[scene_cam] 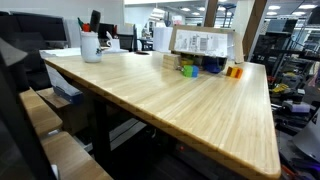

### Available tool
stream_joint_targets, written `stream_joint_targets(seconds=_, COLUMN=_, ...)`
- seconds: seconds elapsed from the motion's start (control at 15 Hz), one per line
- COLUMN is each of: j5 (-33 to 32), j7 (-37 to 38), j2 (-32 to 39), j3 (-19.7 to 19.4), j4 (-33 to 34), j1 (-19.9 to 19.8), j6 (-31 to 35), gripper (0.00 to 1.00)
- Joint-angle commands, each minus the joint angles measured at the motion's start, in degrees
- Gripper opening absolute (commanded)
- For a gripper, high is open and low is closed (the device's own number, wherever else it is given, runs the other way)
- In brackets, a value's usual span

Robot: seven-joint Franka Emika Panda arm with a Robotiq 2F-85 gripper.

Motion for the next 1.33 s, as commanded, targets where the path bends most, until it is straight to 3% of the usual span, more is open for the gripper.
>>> stream_joint_targets(seconds=0.0, j5=1.90, j7=-1.09, j2=1.13, j3=2.36, j4=-1.92, j1=1.74, j6=-1.30, gripper=0.49)
stream_joint_targets(seconds=0.2, j5=1.06, j7=-0.62, j2=2.53, j3=4.55, j4=-3.85, j1=2.44, j6=0.01, gripper=0.32)
stream_joint_targets(seconds=0.4, j5=0.42, j7=-0.26, j2=4.59, j3=6.62, j4=-5.66, j1=2.95, j6=1.60, gripper=0.09)
stream_joint_targets(seconds=0.47, j5=-0.39, j7=0.17, j2=5.03, j3=7.35, j4=-6.16, j1=2.50, j6=2.58, gripper=0.06)
stream_joint_targets(seconds=0.73, j5=-2.40, j7=1.19, j2=7.06, j3=9.00, j4=-7.91, j1=1.65, j6=6.76, gripper=0.00)
stream_joint_targets(seconds=1.27, j5=-10.43, j7=8.09, j2=9.11, j3=11.60, j4=-10.16, j1=-2.44, j6=16.80, gripper=0.01)
